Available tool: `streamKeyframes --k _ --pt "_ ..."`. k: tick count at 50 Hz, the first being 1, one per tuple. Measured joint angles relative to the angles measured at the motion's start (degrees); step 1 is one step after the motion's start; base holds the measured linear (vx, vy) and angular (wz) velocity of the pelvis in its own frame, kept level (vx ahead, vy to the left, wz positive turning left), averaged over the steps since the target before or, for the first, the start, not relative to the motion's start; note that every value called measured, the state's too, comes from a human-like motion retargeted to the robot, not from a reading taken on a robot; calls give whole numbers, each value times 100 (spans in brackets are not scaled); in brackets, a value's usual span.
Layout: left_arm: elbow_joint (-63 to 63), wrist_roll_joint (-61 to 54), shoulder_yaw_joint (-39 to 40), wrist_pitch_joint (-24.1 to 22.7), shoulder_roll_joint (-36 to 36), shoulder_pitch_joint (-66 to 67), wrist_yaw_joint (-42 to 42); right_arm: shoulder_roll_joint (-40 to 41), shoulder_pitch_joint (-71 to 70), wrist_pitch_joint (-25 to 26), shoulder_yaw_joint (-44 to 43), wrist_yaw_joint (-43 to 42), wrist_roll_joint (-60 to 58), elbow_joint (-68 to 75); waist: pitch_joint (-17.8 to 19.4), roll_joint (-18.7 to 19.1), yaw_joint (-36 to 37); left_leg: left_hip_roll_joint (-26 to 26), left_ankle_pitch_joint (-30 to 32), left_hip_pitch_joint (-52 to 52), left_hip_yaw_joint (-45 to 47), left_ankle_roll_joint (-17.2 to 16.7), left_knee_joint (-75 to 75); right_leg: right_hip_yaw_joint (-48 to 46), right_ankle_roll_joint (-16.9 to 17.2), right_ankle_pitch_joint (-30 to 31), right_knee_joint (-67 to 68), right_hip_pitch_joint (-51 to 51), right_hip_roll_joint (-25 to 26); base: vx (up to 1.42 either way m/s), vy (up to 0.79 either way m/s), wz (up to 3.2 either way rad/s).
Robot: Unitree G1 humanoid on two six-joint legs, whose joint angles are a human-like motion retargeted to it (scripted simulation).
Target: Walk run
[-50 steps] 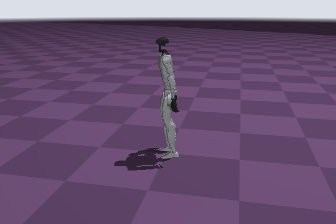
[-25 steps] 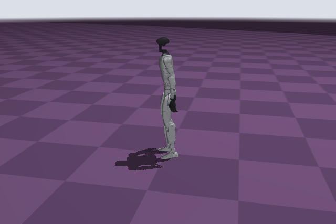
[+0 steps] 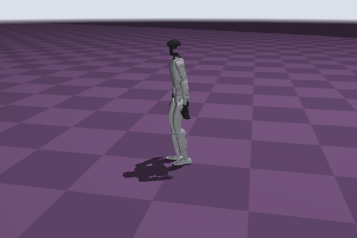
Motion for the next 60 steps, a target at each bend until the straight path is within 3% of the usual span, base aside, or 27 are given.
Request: streamKeyframes --k 6,10,12,16,20,24,33,38,43,46,53,57,60 --pt "-190 -33 -92 -89 104 -218 -29 51 -68 -104 -105 -44 136 -76 19 65 94 -45 13 -222 -166 140 1 697 245 -444 1957 -1173 -331 -12 22 -17" --pt "-275 -7 -14 -90 228 -305 -72 119 -98 -83 -66 -28 156 -48 17 41 -209 -203 79 -305 -361 236 -25 1403 1000 -657 2599 -1888 -56 -12 9 50" --pt "-273 -27 31 -90 257 -326 -87 169 -53 -70 -58 16 165 -31 34 19 -328 -237 122 -269 -423 162 -44 1495 1148 -781 2424 -2044 68 -4 10 43" --pt "-289 -50 104 -131 402 -402 -137 252 7 -90 15 60 144 -6 106 -81 -561 -131 93 -109 -128 -292 -119 1471 1239 -920 1864 -2269 196 -2 6 35" --pt "-274 27 112 -124 568 -531 -204 331 122 -91 9 63 105 118 154 -221 -768 -327 111 3 -262 -28 -59 1606 1347 -825 1429 -2415 150 2 2 47" --pt "-394 -59 127 -190 491 -581 -139 292 232 11 -42 109 49 274 130 -298 -640 -620 108 64 -541 278 43 1774 1345 -740 1357 -2605 109 9 9 17" --pt "-374 42 101 -207 439 -469 -204 384 218 -38 37 100 75 206 65 -303 -747 -483 153 285 -408 146 10 1346 1178 -795 1622 -2567 9 6 3 18" --pt "-293 -22 176 -175 378 -402 -185 407 167 -50 157 128 7 124 47 -329 -717 -281 118 352 -210 -88 -31 1272 1081 -910 1763 -2546 41 1 0 1" --pt "-232 9 150 -126 312 -368 -190 376 193 -84 133 122 -10 71 13 -303 -591 -484 123 297 -699 393 23 617 533 -759 2087 -2502 -356 1 0 -2" --pt "-242 -26 121 -159 236 -324 -181 323 183 -29 105 94 13 109 -1 -310 -480 -608 104 293 -978 510 34 702 400 -588 2128 -2599 -511 2 0 -4" --pt "-173 -35 40 -139 157 -268 -219 241 72 -21 109 106 24 18 94 -348 -618 -818 98 278 -1162 692 73 965 745 -241 1609 -3003 -829 0 0 6" --pt "-169 -2 -11 -138 178 -265 -264 248 60 -42 116 106 35 -9 160 -318 -785 -831 94 253 -1280 658 172 1233 754 149 1261 -3157 -828 1 -1 28" --pt "-207 -13 -51 -162 194 -268 -249 248 92 -39 126 146 39 -5 232 -328 -915 -886 80 275 -1391 664 240 1649 1117 529 1019 -3193 -757 -1 -1 36"
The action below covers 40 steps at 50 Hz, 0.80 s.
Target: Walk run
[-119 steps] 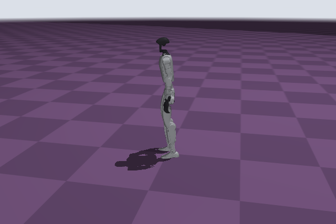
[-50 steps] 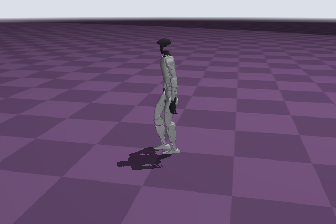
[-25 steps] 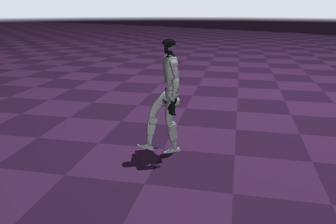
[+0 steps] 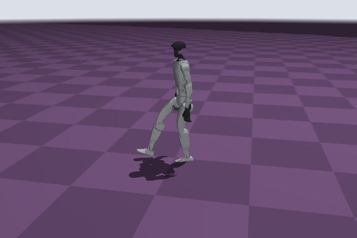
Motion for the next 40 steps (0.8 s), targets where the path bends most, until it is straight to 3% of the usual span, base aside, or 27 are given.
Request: streamKeyframes --k 4,5,15,21,31,35,40 --pt "-54 -48 20 -4 52 -68 -43 25 -6 17 27 6 -31 68 83 -38 -42 67 -92 -103 -33 -95 198 368 554 92 -177 -40 250 -3 -16 8" --pt "-68 -66 23 -10 81 -88 -43 38 -10 21 31 19 -44 82 101 -26 4 187 -162 -174 -6 -179 301 425 554 71 -229 -48 466 -5 -26 -17" --pt "-133 -105 12 1 99 -165 -98 -7 -59 80 -7 56 -84 184 139 -11 164 383 -191 -384 -21 -287 378 341 554 -591 -10 -135 718 -3 -10 -4" --pt "-98 -117 37 32 75 -170 -120 -90 -202 61 32 25 -55 36 198 39 159 520 -208 -490 -77 -397 410 505 554 -693 61 -138 991 -4 -12 3" --pt "-106 -142 80 46 103 -151 -112 -69 -259 -2 149 46 -12 -105 180 144 188 613 -41 -636 160 -560 271 357 554 -775 18 15 847 -2 6 3" --pt "-112 -112 64 51 77 -70 -102 -49 -125 -35 164 31 -47 -111 144 194 21 420 189 -459 365 -352 -54 295 540 -758 109 348 254 4 34 47" --pt "-109 -112 149 70 88 -13 -75 -43 -34 9 169 -20 -74 12 42 142 321 584 211 -415 604 -395 -203 -417 -33 -701 313 848 230 3 -5 -30"
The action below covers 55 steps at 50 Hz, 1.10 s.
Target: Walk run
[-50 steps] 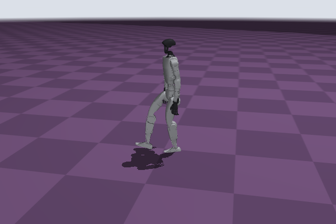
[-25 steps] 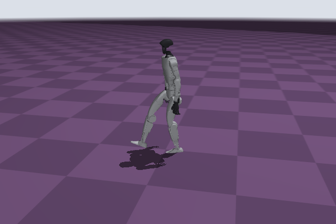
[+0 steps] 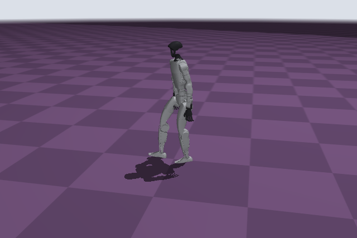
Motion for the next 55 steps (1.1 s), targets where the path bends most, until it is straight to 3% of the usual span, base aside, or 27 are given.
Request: streamKeyframes --k 12,21,23,27,37,43,48,50,53,55 --pt "353 -347 452 172 -227 398 20 -45 34 75 -72 -216 -206 86 -270 -79 749 392 -191 449 502 -116 -297 -291 -578 31 312 1598 559 11 -12 -76" --pt "343 -923 587 157 -320 413 -68 -60 -179 49 27 -183 -337 -40 -254 -66 715 489 -141 629 373 -360 -367 1731 -626 10 -279 2115 1372 4 -19 -27" --pt "289 -877 554 139 -290 365 -67 -51 -171 32 29 -178 -373 -63 -248 -55 666 485 -86 621 283 -388 -387 1713 -659 16 -441 2200 1350 2 -22 50" --pt "171 -681 483 97 -242 260 12 -57 -59 -78 11 -149 -339 -26 -255 -118 683 451 2 553 184 -486 -358 1189 -1057 60 -709 2325 1245 1 -20 77" --pt "150 -863 716 -65 -475 183 47 -115 -120 -75 -63 -228 -331 218 -420 -362 739 189 -96 78 -140 -1041 223 839 -991 196 -961 2182 773 -1 -8 53" --pt "328 -1027 789 -86 -548 243 -69 -91 -282 -113 71 -237 -390 123 -505 -368 760 514 -352 243 1199 -1029 351 844 -1172 323 -1240 2288 818 4 2 -19" --pt "309 -900 694 -94 -539 304 -26 -38 -226 -149 84 -248 -499 58 -669 -158 432 826 -364 519 2652 -609 252 538 -1316 217 -1497 2632 998 12 10 55" --pt "286 -872 597 -87 -557 277 -21 -32 -160 -158 9 -245 -475 85 -752 -13 383 815 -498 560 2610 -447 19 327 -1330 160 -1550 2758 1120 9 19 76" --pt "259 -876 511 -71 -635 111 -80 -38 -65 -166 -108 -289 -426 163 -814 151 518 948 -545 393 2194 -576 121 188 -1267 69 -1470 2861 1210 8 22 47" --pt "199 -871 510 -59 -659 -14 -117 -5 -8 -183 -174 -358 -407 211 -839 204 624 930 -540 314 2084 -465 121 116 -1105 -33 -1212 2813 1153 3 24 51"
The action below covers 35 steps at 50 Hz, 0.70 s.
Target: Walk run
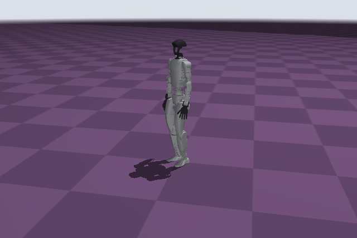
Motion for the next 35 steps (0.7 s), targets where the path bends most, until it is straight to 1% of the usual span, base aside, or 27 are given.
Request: streamKeyframes --k 2,5,7,9,10,12,15,18,20,23,25,28,30,31,32,33,35 --pt "-156 -25 -96 -46 -4 -110 -52 -5 40 -11 -81 -6 74 49 4 46 185 -39 34 -48 -204 62 -63 -154 211 -79 496 -177 -124 -1 23 77" --pt "-394 -67 -269 -166 -2 -223 -88 -62 74 -24 -94 -5 172 106 -2 57 411 -145 142 -154 -565 100 -140 -357 561 9 1393 -578 -407 -3 28 108" --pt "-422 -39 -317 -182 -19 -278 -106 -90 104 -4 -109 -22 98 114 -23 87 461 -216 227 -257 -887 123 -124 -107 692 -56 1853 -817 -447 -3 29 147" --pt "-385 -37 -324 -163 -61 -324 -137 -103 128 19 -119 -28 23 112 -11 99 466 -333 309 -313 -1250 142 -125 336 804 -163 2008 -958 -384 -4 20 169" --pt "-362 -48 -322 -149 -86 -331 -152 -107 142 26 -117 -28 2 113 5 117 457 -390 361 -316 -1446 150 -143 521 835 -177 1990 -982 -333 -4 21 184" --pt "-289 -109 -324 -127 -138 -330 -148 -121 164 32 -111 -27 0 111 44 159 429 -501 460 -298 -1859 113 -183 807 704 -227 1803 -982 -264 -2 17 190" --pt "-196 -106 -322 -100 -174 -269 -141 -153 225 26 -115 1 -15 78 74 197 415 -679 557 -279 -2478 -50 -213 1270 515 -255 1338 -900 -139 1 11 192" --pt "-113 -17 -302 -61 -172 -197 -87 -214 256 33 -108 29 -21 50 126 178 416 -843 609 -266 -2946 -237 -224 1910 631 -207 925 -783 16 -1 6 194" --pt "-37 0 -269 -18 -171 -152 -43 -252 262 38 -105 17 -27 37 156 151 471 -939 655 -282 -3198 -383 -222 2154 702 -8 742 -703 69 -5 1 176" --pt "39 -38 -176 31 -139 -100 -54 -285 212 48 -77 -14 -12 21 192 197 579 -942 727 -380 -3496 -637 -216 1648 374 6 834 -726 44 -9 -4 165" --pt "38 -53 -102 49 -106 -47 -39 -292 183 37 -35 -27 4 -13 223 201 697 -957 806 -465 -3653 -806 -242 1224 89 -37 725 -679 17 -13 -9 154" --pt "21 -35 -56 36 -32 12 29 -285 193 17 -41 -19 40 -77 235 158 792 -984 842 -631 -3775 -1045 -261 547 -28 -191 536 -574 -141 -12 -11 200" --pt "27 -22 -77 39 -36 34 97 -294 229 21 -107 -17 67 -118 217 86 831 -1094 896 -788 -3825 -949 -225 18 -106 -270 425 -544 -330 -18 -3 245" --pt "38 -37 -90 46 -64 25 127 -313 235 18 -130 -10 82 -143 231 52 858 -1111 928 -892 -3551 -737 -190 -233 -142 -301 385 -531 -424 -26 1 239" --pt "50 -62 -102 53 -93 14 157 -338 236 16 -143 -1 94 -168 249 27 887 -1088 921 -978 -3184 -560 -155 -475 -176 -332 346 -513 -502 -29 3 224" --pt "62 -107 -110 59 -123 2 184 -374 226 19 -139 13 100 -193 275 17 920 -981 838 -1028 -2629 -452 -122 -700 -207 -363 307 -486 -549 -29 5 214" --pt "92 -204 -98 63 -173 -3 233 -452 183 44 -92 22 84 -221 307 17 915 -763 691 -1020 -1612 -335 -5 -1168 -253 -422 194 -383 -592 -24 7 211"
